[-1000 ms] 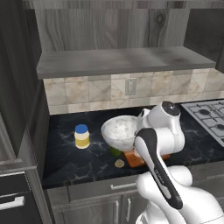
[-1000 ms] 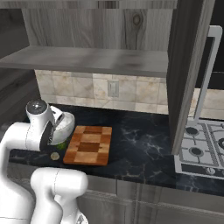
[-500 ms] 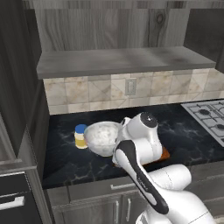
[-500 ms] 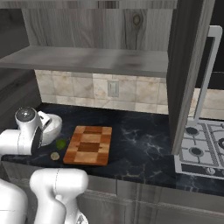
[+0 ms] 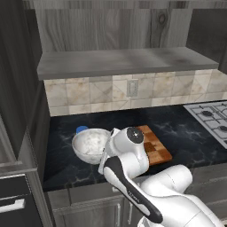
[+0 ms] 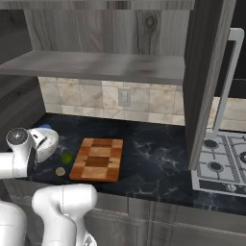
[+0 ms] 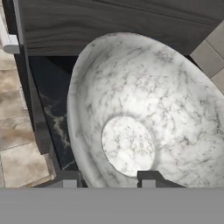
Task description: Open the cabinet. Place the bowl and condiment on the counter. Then place the lime and garlic on the cutting board.
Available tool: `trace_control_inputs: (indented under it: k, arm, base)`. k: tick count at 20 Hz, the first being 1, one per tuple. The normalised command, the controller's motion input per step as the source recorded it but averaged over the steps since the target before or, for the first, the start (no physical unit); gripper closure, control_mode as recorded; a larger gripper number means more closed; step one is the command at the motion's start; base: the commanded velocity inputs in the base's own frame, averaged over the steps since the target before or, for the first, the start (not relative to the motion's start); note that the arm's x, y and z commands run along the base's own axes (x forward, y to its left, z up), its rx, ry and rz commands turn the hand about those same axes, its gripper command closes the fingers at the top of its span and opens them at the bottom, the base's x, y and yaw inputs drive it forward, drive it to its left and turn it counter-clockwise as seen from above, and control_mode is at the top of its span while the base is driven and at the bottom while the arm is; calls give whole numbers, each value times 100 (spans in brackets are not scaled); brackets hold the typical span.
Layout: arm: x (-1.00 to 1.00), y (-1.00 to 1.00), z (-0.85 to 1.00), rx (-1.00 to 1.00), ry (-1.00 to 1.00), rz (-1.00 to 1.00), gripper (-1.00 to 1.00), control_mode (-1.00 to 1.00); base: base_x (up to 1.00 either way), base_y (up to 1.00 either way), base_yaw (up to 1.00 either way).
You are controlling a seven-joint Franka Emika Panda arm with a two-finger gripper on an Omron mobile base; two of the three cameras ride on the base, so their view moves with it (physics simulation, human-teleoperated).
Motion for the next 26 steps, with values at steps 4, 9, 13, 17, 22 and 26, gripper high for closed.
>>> trace_control_inputs:
  k: [4, 9, 13, 17, 22, 26]
  arm:
    - [0, 1, 0, -1, 0, 0, 100, -100]
    - [0, 8, -11, -4, 0, 0, 100, -100]
    - [1, 13, -24, -3, 0, 0, 100, -100]
    - [14, 19, -21, -3, 0, 0, 100, -100]
    - [32, 19, -17, 0, -1, 0, 100, -100]
    - [40, 20, -17, 0, 0, -1, 100, -100]
  base:
    - [0, 0, 0]
    - [0, 0, 0]
    - [0, 0, 0]
    - [0, 0, 0]
    - [0, 0, 0]
    - [0, 0, 0]
